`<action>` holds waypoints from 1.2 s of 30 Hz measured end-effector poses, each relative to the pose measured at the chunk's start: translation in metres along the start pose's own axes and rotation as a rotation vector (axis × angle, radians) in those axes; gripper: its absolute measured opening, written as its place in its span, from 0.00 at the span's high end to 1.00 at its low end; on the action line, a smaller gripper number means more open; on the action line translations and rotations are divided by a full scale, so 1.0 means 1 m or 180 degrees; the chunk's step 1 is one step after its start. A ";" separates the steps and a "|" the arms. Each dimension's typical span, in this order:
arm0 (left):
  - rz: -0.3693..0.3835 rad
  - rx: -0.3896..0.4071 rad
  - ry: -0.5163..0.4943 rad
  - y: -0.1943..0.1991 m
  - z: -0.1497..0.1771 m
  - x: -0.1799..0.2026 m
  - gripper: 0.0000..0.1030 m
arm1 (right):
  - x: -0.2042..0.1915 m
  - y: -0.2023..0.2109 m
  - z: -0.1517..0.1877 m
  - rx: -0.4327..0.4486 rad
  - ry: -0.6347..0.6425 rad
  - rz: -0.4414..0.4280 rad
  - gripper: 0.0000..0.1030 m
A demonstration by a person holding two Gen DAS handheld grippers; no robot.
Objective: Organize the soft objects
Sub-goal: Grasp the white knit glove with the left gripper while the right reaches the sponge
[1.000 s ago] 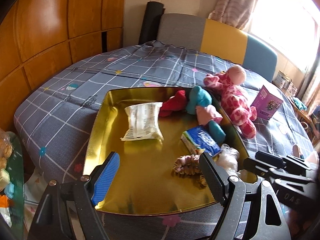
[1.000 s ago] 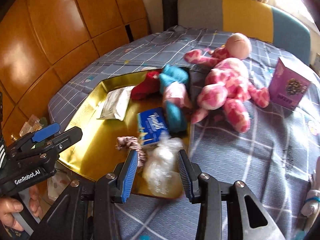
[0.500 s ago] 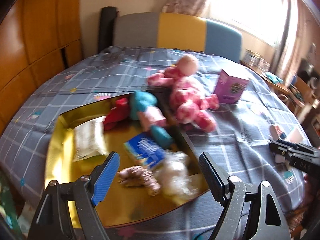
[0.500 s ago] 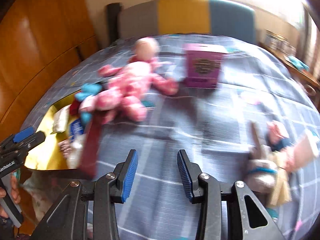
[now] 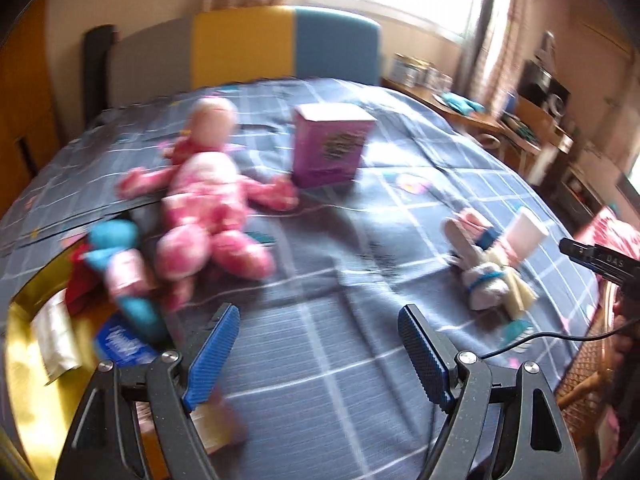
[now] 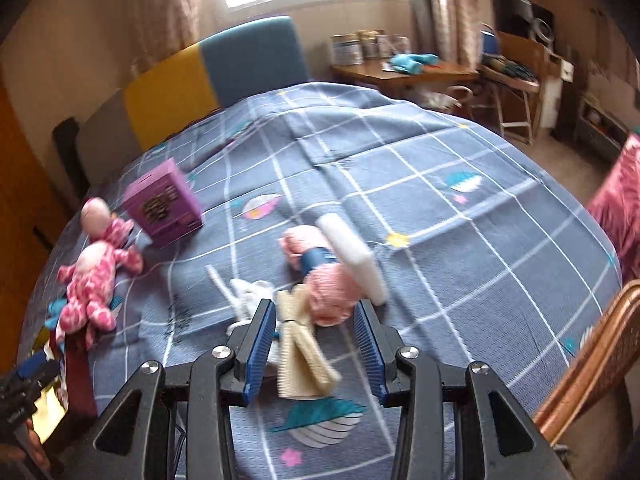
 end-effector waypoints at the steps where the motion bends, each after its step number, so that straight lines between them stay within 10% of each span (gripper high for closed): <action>1: 0.0085 -0.0048 -0.0056 -0.007 -0.003 0.013 0.20 | 0.008 0.002 0.000 0.0001 -0.0054 0.0014 0.60; 17: 0.1011 -0.0684 -0.0043 -0.092 -0.018 0.163 0.32 | 0.036 -0.007 0.013 -0.0119 -0.0653 -0.0434 0.60; 23: 0.1065 -0.0814 0.0105 -0.120 -0.019 0.180 0.31 | 0.030 -0.009 0.014 -0.0151 -0.0574 -0.0523 0.60; 26: 0.1226 -0.0936 0.0097 -0.131 -0.014 0.190 0.55 | 0.031 -0.009 0.015 -0.0146 -0.0587 -0.0534 0.60; 36: 0.1252 -0.0778 0.0164 -0.101 -0.006 0.139 0.64 | 0.025 -0.013 0.016 -0.0256 -0.0469 -0.0464 0.60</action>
Point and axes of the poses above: each gripper's, at about its wrist camera, not at the fingertips, and y roughly against the way its jaws point, x to its right, z to its underside, the point moved 6 cm from there along -y, roughly the way its jaws point, and after that the axes turned 8 degrees about -z, right-handed, at the moved point
